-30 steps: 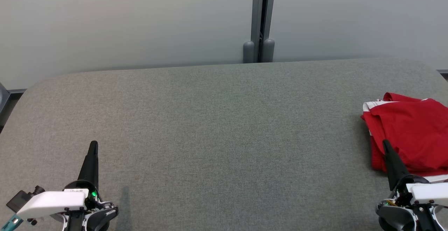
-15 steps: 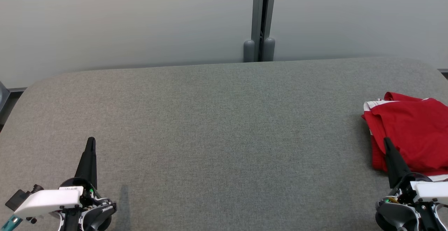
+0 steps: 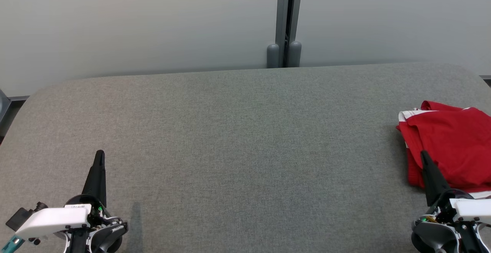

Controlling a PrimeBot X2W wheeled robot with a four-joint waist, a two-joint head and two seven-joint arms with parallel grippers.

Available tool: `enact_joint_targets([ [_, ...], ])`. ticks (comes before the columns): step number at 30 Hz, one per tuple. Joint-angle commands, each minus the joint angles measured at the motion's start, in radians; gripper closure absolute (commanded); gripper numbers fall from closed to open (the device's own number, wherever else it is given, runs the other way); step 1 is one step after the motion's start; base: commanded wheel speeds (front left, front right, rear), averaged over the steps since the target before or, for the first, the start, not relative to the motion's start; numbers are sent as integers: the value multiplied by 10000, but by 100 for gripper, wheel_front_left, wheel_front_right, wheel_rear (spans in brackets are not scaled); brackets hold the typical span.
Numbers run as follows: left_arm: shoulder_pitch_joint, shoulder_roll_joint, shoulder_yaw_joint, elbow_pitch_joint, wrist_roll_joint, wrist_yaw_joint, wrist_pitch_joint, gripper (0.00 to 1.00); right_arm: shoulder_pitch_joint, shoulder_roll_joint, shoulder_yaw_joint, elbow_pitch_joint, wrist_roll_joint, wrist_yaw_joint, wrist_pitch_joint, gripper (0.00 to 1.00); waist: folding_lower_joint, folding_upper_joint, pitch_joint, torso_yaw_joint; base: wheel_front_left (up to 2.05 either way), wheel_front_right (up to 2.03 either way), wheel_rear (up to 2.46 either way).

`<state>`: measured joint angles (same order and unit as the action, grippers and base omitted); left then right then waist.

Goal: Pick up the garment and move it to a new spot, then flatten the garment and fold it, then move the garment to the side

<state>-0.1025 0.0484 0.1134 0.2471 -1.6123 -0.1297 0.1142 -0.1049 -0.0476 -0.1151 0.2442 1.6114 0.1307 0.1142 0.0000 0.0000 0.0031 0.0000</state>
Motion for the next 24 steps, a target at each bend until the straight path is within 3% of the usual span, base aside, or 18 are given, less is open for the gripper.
enact_joint_targets([
  [1,-129,24,45,-29,-9,-43,36,100,-79,-39,-12,26,19,0,24,100,0,0,0,0,0,0,0],
  [24,-128,24,43,-31,-11,-43,34,100,-79,-40,-8,24,21,0,20,100,0,0,0,0,0,0,0],
])
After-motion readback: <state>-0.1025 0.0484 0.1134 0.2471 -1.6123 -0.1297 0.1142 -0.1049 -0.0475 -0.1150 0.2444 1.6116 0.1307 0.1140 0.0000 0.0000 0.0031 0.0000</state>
